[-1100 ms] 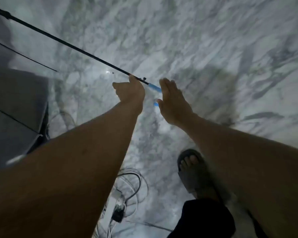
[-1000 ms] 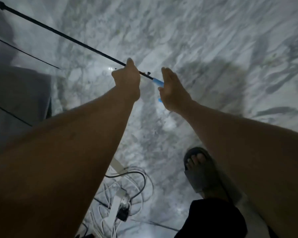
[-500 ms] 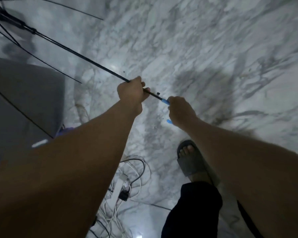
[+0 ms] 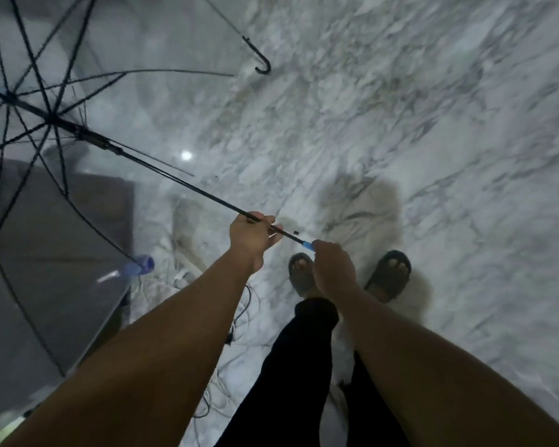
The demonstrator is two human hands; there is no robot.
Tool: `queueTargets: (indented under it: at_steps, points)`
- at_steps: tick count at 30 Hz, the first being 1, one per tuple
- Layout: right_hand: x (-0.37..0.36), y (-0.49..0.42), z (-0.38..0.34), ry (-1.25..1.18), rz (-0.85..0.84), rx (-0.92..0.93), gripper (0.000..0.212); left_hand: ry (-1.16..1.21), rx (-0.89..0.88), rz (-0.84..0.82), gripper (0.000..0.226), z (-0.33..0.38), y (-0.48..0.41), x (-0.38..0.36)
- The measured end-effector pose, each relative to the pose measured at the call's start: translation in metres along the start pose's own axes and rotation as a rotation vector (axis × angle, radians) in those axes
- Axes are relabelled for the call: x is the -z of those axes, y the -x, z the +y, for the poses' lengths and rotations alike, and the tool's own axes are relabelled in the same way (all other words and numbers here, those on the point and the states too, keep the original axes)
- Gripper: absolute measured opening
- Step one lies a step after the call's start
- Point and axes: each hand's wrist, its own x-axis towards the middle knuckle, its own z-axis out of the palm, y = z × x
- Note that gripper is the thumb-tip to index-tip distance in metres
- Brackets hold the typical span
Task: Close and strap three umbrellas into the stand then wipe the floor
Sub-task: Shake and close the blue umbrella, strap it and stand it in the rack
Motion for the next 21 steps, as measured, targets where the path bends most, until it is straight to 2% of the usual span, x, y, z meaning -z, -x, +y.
queueTargets:
  at_steps: [12, 17, 21]
  points:
    - [0.171, 0.180, 0.051, -0.069, 0.179, -0.176, 0.034, -0.133, -0.075, -0.235, 0.016, 0.039, 0.232, -0.095]
    - [0.253, 0.224, 0.081, -0.104, 0.348, -0.233, 0.036, -0.213, -0.149, -0.396, 0.014, 0.069, 0.310, -0.167]
    - [0.315, 0.247, 0.102, -0.175, 0.470, -0.303, 0.028, -0.282, -0.220, -0.510, 0.013, 0.095, 0.369, -0.225]
